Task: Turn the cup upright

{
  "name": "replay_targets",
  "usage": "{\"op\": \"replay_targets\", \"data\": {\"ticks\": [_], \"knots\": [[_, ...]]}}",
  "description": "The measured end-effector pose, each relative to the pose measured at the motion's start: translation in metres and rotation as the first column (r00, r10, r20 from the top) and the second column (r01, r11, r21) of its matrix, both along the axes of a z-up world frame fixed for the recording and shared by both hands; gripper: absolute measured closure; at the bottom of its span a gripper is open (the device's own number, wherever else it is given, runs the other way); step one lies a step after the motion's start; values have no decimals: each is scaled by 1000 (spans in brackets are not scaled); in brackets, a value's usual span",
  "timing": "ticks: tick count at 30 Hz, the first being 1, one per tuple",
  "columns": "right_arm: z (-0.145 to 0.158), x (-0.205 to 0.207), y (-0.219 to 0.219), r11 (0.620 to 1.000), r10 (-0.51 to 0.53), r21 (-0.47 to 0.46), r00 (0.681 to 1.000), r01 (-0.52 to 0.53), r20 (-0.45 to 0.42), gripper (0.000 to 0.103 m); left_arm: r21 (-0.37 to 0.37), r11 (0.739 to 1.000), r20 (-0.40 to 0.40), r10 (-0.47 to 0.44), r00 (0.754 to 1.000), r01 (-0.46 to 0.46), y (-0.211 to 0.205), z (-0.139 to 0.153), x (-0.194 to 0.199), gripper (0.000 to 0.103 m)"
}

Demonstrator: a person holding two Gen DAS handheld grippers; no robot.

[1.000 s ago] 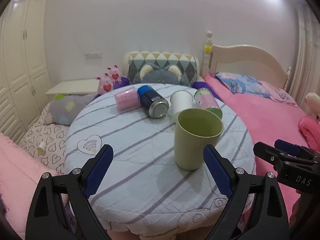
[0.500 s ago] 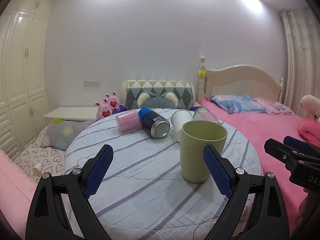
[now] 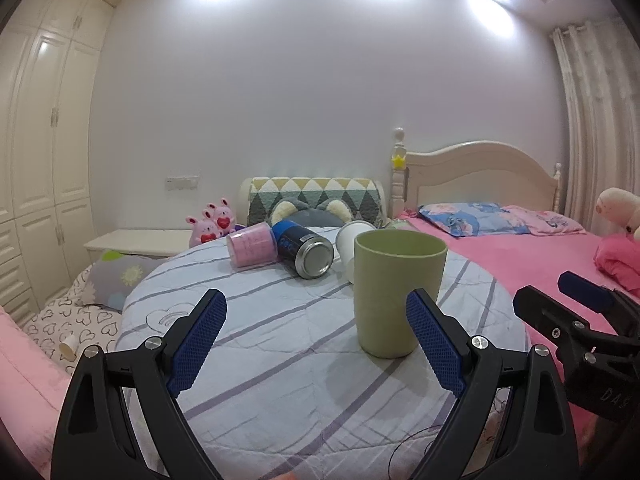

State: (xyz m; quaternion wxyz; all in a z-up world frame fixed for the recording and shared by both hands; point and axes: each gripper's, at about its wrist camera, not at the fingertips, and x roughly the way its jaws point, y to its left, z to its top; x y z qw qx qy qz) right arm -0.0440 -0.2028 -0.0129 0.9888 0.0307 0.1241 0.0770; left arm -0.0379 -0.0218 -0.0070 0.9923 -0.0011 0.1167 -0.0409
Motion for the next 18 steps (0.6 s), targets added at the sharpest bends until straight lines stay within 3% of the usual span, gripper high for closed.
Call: {"op": "replay_targets", "data": {"ticks": [18], "knots": [[-5,0,-2,1000,26,-1,1000,-26,-2,16,21,999,34,46,998,-46,-1,-1,-2,3]]}}
